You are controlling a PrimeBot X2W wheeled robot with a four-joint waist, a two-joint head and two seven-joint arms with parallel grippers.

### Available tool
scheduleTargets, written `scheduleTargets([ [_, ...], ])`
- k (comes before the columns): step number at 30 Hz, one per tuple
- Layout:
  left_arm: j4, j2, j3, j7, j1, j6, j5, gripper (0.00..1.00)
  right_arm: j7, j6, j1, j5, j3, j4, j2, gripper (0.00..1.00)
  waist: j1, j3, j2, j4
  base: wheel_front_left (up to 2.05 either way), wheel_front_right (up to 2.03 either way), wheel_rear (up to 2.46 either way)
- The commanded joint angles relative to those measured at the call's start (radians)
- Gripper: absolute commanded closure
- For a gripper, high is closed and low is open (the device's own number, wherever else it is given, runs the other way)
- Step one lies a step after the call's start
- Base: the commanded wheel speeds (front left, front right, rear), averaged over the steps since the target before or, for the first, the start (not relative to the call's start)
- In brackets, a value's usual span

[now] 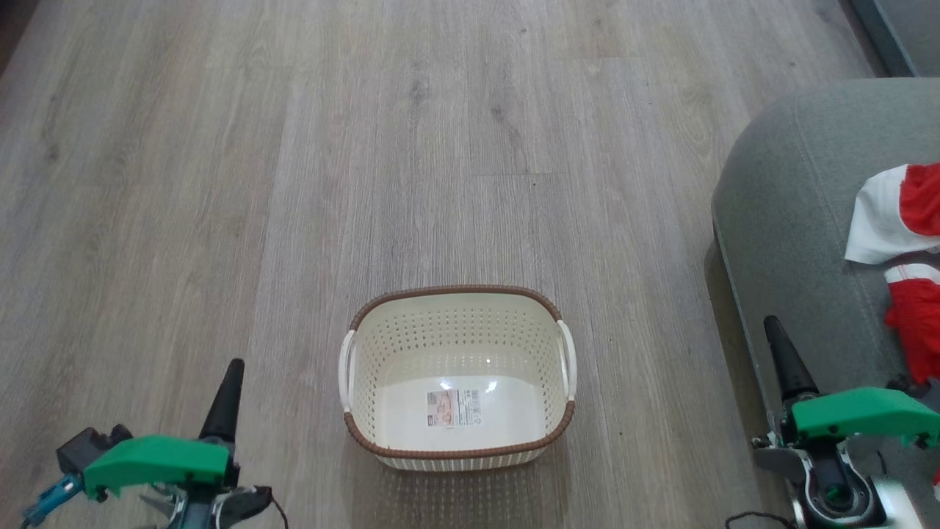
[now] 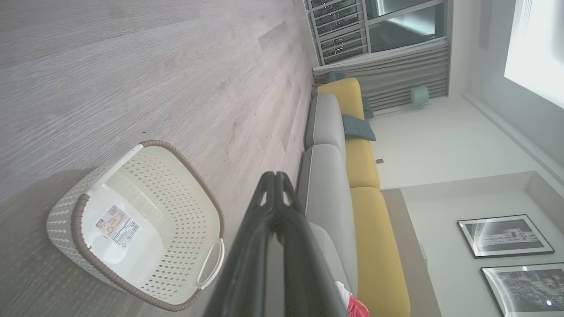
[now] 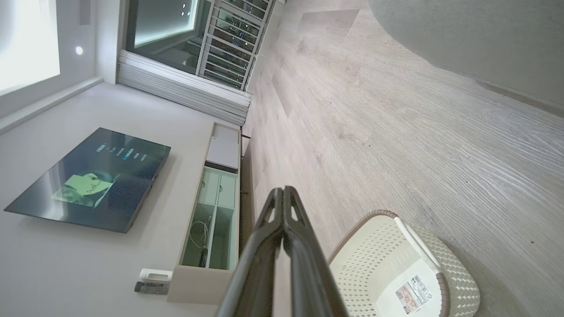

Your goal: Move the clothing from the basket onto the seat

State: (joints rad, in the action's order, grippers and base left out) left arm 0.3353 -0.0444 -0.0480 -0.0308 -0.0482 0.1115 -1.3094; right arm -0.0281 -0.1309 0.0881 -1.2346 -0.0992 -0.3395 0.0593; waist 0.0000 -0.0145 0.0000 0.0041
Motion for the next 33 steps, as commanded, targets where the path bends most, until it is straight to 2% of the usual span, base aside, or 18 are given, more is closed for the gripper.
scheduleTargets([
  [1, -0.042, -0.006, -0.034, -0.008, -0.054, 0.008, -0.026, 1.0, -0.01, 0.0, 0.023, -0.031, 0.01, 0.044, -0.002, 1.0, 0.0, 0.0, 0.0, 0.0, 0.0, 0.0, 0.0],
  [27, -0.09, -0.006, -0.066, -0.082, -0.06, 0.019, -0.298, 1.0, -0.085, 0.0, 0.02, -0.373, -0.015, 0.095, -0.009, 1.0, 0.0, 0.011, 0.0, -0.004, 0.0, 0.0, 0.0],
  [33, -0.09, -0.006, -0.066, -0.083, -0.06, 0.019, -0.299, 1.0, -0.085, 0.0, 0.02, -0.374, -0.015, 0.095, -0.009, 1.0, 0.0, 0.011, 0.0, -0.004, 0.0, 0.0, 0.0],
])
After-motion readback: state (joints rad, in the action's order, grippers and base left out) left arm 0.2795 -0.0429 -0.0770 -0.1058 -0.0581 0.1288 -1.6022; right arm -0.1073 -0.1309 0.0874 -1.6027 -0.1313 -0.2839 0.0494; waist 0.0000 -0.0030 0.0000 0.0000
